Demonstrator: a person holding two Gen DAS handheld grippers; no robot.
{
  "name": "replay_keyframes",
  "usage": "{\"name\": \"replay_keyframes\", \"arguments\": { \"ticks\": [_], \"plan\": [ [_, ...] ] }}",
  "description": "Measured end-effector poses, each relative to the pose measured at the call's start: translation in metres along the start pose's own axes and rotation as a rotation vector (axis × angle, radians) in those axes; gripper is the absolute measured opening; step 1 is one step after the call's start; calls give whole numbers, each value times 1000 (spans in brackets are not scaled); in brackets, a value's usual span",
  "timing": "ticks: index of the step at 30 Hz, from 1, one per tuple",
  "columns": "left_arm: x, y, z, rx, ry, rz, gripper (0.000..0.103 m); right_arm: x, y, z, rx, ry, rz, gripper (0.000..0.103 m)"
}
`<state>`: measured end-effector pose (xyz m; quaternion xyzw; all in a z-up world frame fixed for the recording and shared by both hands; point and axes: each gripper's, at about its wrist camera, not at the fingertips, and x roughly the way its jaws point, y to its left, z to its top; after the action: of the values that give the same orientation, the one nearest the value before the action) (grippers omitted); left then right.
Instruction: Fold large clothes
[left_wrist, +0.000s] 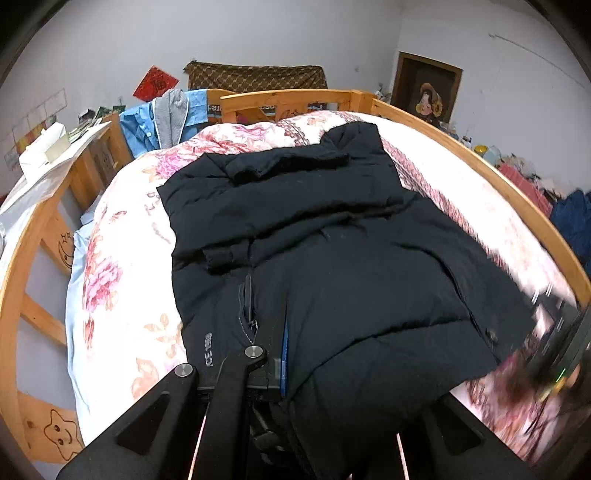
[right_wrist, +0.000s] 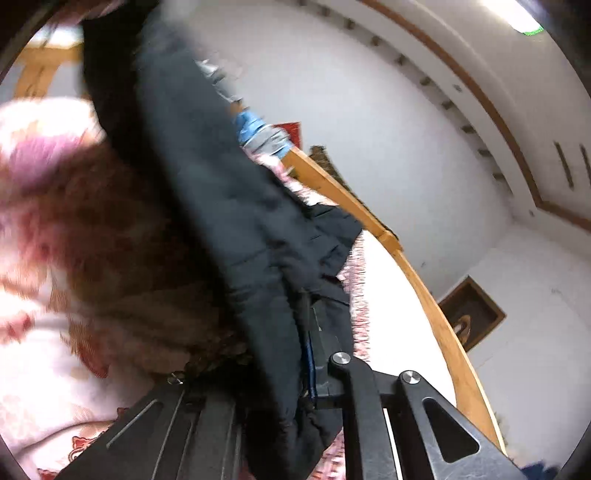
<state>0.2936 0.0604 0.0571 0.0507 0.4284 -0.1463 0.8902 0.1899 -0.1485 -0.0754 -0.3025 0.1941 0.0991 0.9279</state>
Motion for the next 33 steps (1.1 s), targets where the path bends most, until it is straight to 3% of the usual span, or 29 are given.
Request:
{"name": "replay_keyframes", "arguments": {
  "ticks": [6,10,13,16,25,30,33],
  "plan": [
    [-17,-24,-59,134,-76,57,6,-32,-32,14,78,-40,28,6],
    [-39,-19,-81,65,-81,-8,6,-69,-45,26,61,-81,99,6],
    [-56,-25,-83,110,-62,-29,6,-87,-65,36,34,-92,146,6],
    [-60,-30,-68,158,-22,-23,6,-85,-73,53,31,-77,181,6],
    [-30,13,45,-12,-30,16,6,1,-125,141,157,-46,177,6],
    [-5,40,101,-41,-42,79,6,80,-148,191,203,38,138,6],
    [17,54,125,-56,-48,104,6,123,-150,201,229,65,109,6]
  ]
}}
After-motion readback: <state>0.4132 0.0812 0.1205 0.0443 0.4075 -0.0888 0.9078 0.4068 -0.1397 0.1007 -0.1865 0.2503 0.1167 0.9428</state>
